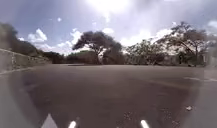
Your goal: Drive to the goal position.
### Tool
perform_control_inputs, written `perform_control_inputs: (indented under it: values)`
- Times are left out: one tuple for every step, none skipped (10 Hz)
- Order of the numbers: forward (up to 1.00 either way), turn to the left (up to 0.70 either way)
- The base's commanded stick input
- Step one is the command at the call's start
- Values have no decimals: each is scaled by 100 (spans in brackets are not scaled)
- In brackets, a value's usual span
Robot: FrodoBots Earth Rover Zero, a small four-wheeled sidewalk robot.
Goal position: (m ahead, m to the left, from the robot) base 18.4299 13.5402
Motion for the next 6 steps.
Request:
perform_control_inputs:
  values:
    - [50,0]
    - [50,0]
    - [50,0]
    - [50,0]
    - [50,25]
    - [50,25]
